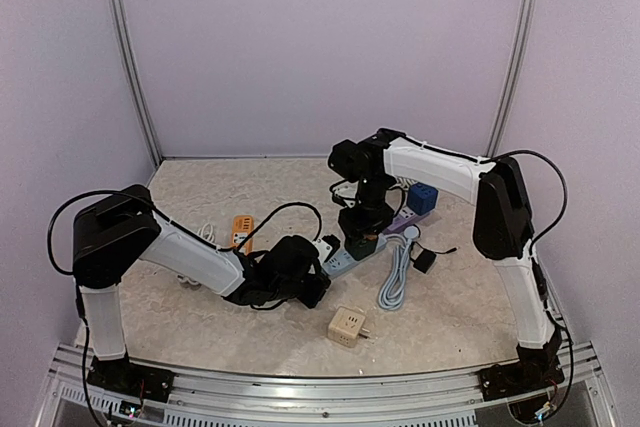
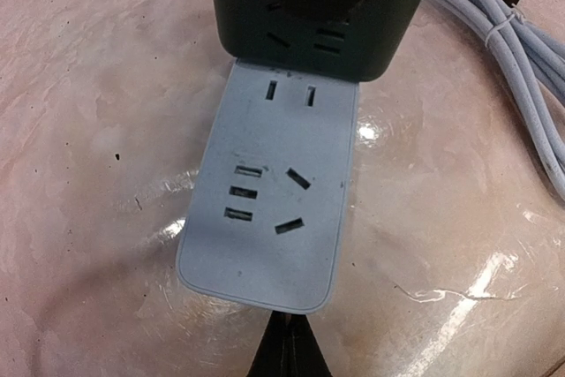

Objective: Insert the plug
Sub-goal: Insert the plug into the socket.

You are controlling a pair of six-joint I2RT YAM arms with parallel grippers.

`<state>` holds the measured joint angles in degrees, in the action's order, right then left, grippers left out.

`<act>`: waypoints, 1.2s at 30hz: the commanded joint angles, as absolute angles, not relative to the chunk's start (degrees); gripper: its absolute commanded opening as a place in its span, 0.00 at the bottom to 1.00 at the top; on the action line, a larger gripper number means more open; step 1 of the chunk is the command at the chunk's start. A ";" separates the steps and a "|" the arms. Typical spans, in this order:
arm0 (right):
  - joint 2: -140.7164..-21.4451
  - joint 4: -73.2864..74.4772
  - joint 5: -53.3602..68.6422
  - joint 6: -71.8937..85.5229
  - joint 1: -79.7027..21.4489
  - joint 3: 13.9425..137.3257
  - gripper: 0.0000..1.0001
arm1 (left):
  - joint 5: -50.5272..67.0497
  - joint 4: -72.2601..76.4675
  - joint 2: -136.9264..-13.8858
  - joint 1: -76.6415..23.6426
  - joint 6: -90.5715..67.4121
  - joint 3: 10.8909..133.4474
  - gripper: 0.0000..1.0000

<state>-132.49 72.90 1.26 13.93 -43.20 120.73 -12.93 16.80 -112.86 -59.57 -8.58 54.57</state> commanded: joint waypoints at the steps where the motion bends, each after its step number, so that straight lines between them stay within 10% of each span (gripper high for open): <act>1: -141.88 73.15 2.37 13.25 -43.67 117.71 0.00 | -14.50 22.24 -110.18 -59.06 -7.89 54.68 0.00; 23: -144.23 68.09 -0.12 12.83 -46.08 112.49 0.00 | -13.97 21.82 -109.88 -58.91 -8.25 54.64 0.01; 36: -144.92 66.63 -0.15 9.39 -47.42 109.17 0.00 | -3.73 33.92 -102.43 -59.01 -5.64 45.54 0.40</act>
